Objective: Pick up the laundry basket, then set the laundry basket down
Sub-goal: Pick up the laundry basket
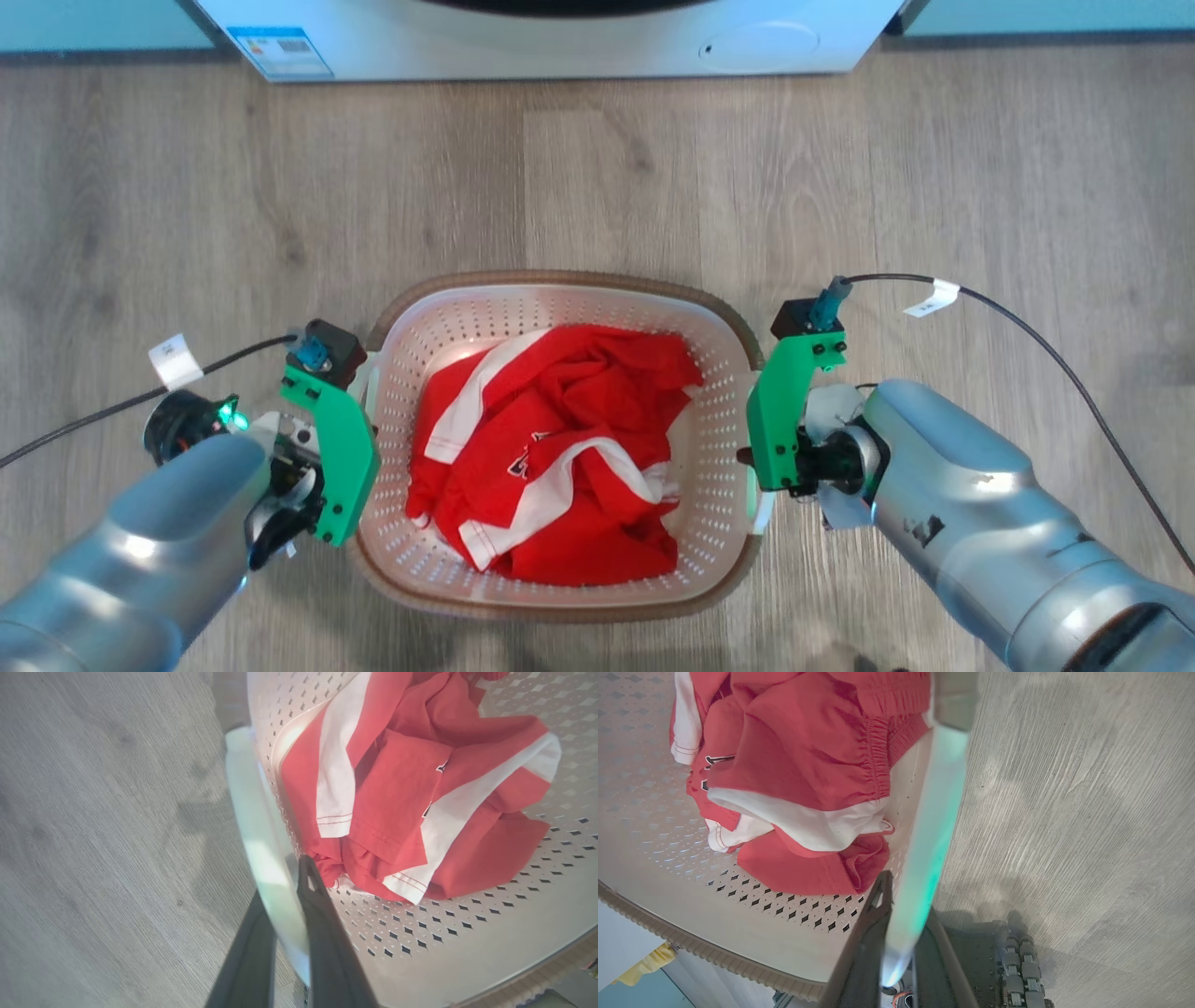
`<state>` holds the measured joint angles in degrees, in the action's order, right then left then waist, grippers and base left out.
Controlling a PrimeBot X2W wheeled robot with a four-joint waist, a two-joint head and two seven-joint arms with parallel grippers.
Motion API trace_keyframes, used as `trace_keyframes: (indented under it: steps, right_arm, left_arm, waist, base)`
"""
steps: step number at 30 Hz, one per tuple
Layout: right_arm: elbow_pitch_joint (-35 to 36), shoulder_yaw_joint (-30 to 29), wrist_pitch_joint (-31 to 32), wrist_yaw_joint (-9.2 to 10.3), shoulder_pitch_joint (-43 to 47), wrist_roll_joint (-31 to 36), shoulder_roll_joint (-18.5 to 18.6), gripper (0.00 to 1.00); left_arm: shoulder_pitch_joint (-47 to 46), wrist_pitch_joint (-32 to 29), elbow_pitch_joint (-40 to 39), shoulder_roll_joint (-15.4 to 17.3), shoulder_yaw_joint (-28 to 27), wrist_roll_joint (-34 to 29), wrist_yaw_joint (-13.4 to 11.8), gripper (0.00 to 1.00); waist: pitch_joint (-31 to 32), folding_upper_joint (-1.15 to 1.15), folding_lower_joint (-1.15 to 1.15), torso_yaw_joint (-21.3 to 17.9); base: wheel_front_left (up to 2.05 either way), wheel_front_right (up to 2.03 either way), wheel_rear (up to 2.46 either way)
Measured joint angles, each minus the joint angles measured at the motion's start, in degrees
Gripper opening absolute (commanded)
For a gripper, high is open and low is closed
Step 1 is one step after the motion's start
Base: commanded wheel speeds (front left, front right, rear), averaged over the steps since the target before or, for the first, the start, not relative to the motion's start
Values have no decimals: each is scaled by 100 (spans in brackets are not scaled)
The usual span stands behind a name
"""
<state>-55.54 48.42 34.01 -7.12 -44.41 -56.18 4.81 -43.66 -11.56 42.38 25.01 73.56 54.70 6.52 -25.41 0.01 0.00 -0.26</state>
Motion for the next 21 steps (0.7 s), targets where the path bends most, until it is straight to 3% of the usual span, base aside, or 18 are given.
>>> trace_keyframes:
  steps: [10, 21]
  right_arm:
    - [166, 194, 603, 5, 20, -237, 56, 0]
    - [401, 357, 1182, 5, 419, -298, 63, 0]
  left_arm:
    - [195, -710, -736, 450, 40, 337, -8, 0]
    - [797, -1296, -1232, 727, 52, 509, -54, 0]
  waist:
    - [613, 0, 0, -11]
    - [1311, 0, 0, -46]
  base:
    - [0, 0, 0]
    - [0, 0, 0]
